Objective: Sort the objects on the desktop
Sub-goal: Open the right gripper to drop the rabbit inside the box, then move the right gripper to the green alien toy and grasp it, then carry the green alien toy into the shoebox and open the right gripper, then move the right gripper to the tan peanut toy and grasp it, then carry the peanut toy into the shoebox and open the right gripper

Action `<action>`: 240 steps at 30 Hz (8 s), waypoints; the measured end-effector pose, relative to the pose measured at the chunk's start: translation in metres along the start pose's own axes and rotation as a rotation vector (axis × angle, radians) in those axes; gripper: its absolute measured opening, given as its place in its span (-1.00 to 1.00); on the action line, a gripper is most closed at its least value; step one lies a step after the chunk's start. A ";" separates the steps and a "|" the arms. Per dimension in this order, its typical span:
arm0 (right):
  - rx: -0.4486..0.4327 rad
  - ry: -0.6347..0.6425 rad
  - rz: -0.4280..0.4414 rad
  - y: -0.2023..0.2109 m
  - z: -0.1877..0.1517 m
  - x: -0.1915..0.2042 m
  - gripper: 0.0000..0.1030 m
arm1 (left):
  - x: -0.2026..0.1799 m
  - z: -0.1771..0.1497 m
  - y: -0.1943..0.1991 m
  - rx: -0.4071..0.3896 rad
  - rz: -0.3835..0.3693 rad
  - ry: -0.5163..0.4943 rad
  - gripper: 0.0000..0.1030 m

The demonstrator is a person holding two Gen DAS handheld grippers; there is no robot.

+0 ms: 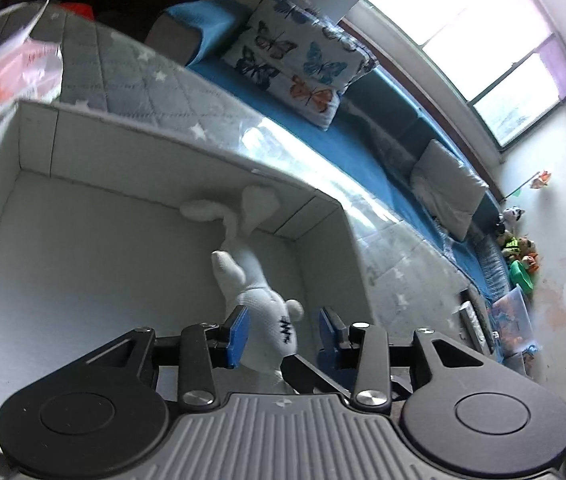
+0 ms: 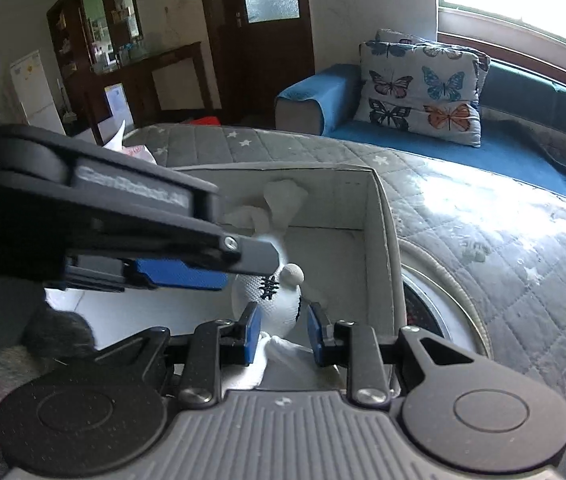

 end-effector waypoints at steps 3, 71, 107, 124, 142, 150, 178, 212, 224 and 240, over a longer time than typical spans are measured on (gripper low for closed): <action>-0.042 -0.008 -0.002 0.017 -0.002 -0.002 -0.46 | -0.004 -0.008 0.012 -0.013 -0.007 -0.028 -0.21; -0.006 0.103 -0.044 0.078 -0.158 0.048 -0.09 | -0.012 -0.168 0.028 0.194 -0.117 -0.348 -0.18; -0.160 0.289 0.020 0.066 -0.017 0.085 -0.08 | 0.005 -0.038 0.088 -0.027 -0.057 -0.258 -0.14; 0.103 0.190 0.170 -0.047 0.027 0.064 -0.08 | 0.066 0.016 0.014 0.118 0.046 -0.084 -0.14; 0.103 0.182 0.177 -0.045 0.023 0.068 -0.05 | 0.071 0.015 0.017 0.100 0.055 -0.049 -0.16; 0.041 0.175 0.176 -0.016 0.021 0.070 0.09 | 0.049 0.004 0.041 0.054 0.049 -0.114 -0.17; -0.100 0.113 -0.009 0.119 -0.128 0.030 0.49 | -0.024 -0.136 0.069 0.071 -0.070 -0.311 -0.17; -0.027 0.042 -0.083 0.104 -0.201 -0.007 0.46 | -0.077 -0.203 -0.003 0.285 -0.118 -0.520 -0.16; -0.033 0.063 -0.089 0.102 -0.200 -0.007 0.45 | -0.074 -0.203 -0.012 0.307 -0.128 -0.541 -0.16; -0.083 0.158 -0.072 0.113 -0.168 0.018 0.44 | -0.066 -0.179 0.032 0.184 -0.112 -0.531 -0.18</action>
Point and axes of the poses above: each gripper's, at about its wrist camera, not at the fingertips, and y roughly against the way its jaws point, x to its left, z to its top, the point moved 5 cm from there along -y, roughly the way its jaws point, and after that the axes turned 11 degrees about x, right-handed, at the moved point
